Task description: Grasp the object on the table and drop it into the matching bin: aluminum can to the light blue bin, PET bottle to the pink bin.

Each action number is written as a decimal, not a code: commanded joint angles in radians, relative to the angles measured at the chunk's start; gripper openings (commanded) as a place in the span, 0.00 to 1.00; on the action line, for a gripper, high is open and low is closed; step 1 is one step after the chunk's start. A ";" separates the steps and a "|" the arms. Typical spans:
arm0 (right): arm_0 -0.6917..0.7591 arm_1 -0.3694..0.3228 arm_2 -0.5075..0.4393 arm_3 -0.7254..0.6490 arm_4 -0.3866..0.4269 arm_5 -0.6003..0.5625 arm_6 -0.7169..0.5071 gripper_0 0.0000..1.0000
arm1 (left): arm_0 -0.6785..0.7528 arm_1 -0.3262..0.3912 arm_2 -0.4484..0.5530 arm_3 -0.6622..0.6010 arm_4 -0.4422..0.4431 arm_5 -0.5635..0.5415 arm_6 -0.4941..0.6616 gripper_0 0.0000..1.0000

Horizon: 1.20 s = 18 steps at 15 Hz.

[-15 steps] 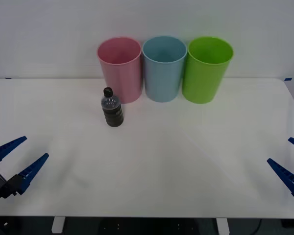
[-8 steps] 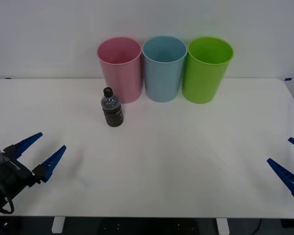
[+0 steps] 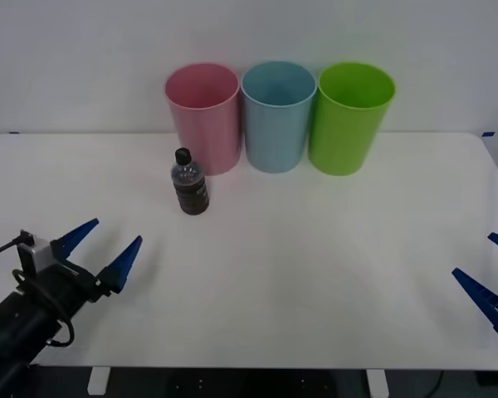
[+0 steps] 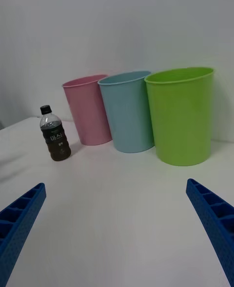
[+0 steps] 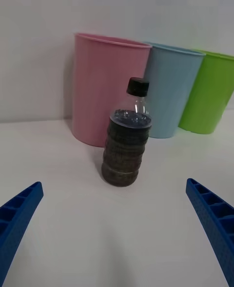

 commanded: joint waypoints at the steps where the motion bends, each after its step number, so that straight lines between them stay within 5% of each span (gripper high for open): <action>1: 0.000 0.000 0.000 0.000 0.000 0.000 0.000 1.00 | -0.047 -0.041 -0.002 0.033 -0.042 0.007 -0.007 1.00; 13: 0.000 0.000 0.000 0.000 0.000 0.000 0.000 1.00 | -0.378 -0.077 -0.015 0.398 -0.122 0.056 -0.122 1.00; 18: 0.000 0.000 0.000 0.000 0.000 0.000 0.000 1.00 | -0.429 -0.094 -0.013 0.427 -0.179 0.110 -0.129 1.00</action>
